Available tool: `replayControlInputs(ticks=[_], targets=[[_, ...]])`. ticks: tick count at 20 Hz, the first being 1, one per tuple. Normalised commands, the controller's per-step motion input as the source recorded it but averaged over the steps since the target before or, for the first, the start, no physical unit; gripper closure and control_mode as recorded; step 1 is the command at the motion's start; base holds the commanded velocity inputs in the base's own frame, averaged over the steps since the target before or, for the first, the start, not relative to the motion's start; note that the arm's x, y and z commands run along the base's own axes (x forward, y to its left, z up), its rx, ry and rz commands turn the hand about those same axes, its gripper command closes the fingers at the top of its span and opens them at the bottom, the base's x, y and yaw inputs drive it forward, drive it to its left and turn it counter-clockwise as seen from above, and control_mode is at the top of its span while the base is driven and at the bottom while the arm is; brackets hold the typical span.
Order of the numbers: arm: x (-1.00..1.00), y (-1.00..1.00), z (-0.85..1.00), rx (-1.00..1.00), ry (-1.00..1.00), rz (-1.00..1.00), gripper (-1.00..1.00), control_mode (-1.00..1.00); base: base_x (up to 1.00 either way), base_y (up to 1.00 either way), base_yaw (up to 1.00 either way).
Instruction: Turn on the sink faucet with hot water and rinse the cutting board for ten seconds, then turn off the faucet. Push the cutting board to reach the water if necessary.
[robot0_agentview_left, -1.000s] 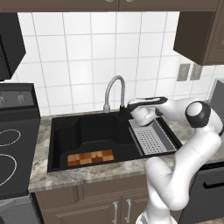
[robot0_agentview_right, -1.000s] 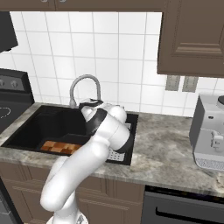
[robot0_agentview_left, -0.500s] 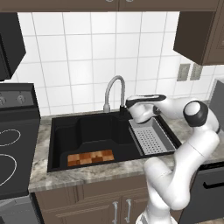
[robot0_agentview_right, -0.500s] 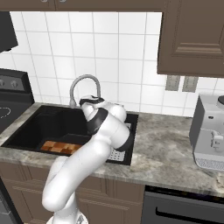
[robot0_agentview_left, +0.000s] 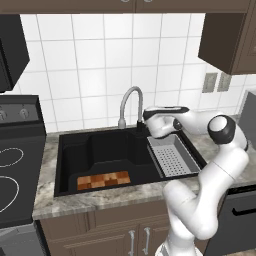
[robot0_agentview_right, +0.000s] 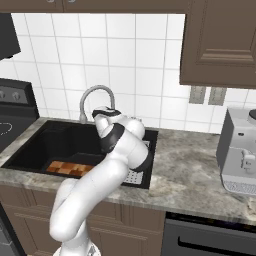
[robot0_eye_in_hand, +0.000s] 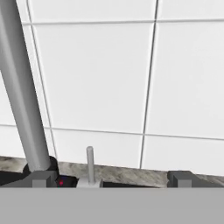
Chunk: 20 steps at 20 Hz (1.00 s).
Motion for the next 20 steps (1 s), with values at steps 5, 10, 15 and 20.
replayControlInputs(ticks=[5, 10, 15, 20], targets=[[0.11, 0.00, -0.07, 0.00, 0.00, 0.00, -1.00, -1.00, 0.00, 0.00, 0.00], [0.06, 0.00, -0.10, 0.00, 0.00, 0.00, -1.00, -1.00, 0.00, 0.00, 0.00], [0.04, 0.00, -0.20, 0.00, 0.00, 0.00, -1.00, -1.00, 0.00, 0.00, 0.00], [0.06, 0.00, -0.12, 0.00, 0.00, 0.00, -1.00, -1.00, 0.00, 0.00, 0.00]])
